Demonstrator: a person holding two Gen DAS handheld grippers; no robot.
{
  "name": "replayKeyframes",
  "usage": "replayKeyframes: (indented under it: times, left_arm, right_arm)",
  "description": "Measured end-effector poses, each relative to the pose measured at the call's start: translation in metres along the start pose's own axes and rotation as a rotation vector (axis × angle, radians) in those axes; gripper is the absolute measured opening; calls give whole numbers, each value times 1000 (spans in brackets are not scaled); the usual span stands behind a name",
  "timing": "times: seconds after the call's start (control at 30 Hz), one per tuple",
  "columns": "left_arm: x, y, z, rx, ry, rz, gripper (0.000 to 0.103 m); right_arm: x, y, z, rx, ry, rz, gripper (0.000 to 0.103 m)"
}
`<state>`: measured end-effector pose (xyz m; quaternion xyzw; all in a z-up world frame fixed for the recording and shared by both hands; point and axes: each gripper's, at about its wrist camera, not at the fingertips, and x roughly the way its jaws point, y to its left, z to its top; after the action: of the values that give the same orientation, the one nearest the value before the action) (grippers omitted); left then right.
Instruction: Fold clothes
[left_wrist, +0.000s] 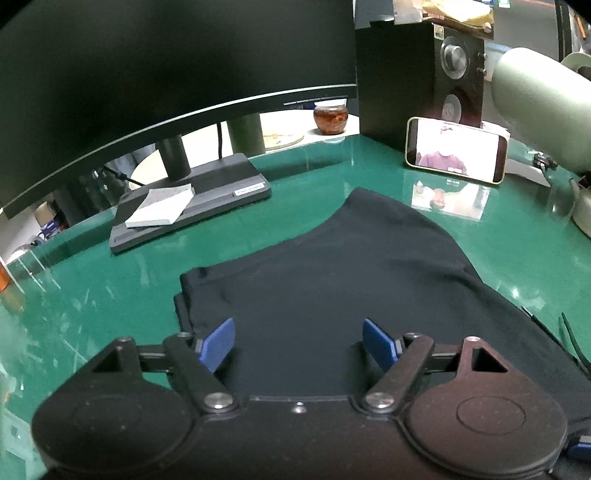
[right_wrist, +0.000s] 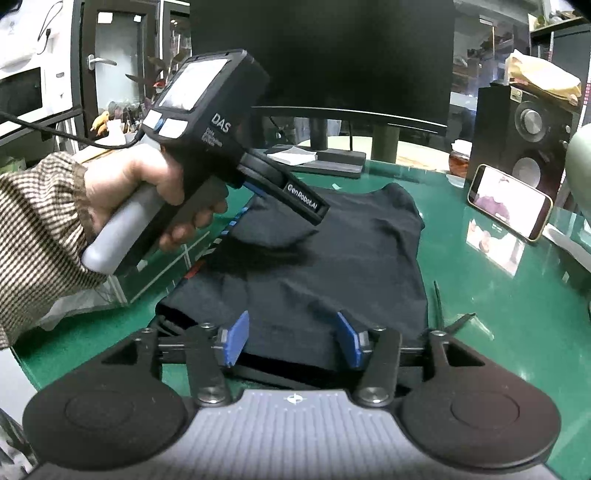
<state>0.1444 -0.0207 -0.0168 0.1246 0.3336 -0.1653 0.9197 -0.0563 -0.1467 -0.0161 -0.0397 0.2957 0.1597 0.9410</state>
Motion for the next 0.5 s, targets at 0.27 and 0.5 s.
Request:
replayKeyframes:
  times: [0.27, 0.5]
  left_arm:
    - [9, -8, -5, -14, 8, 3, 80]
    - [17, 0, -5, -66, 0, -28, 86]
  right_arm:
    - [6, -3, 4, 39, -15, -19, 63]
    - [15, -3, 7, 34, 3, -37, 65]
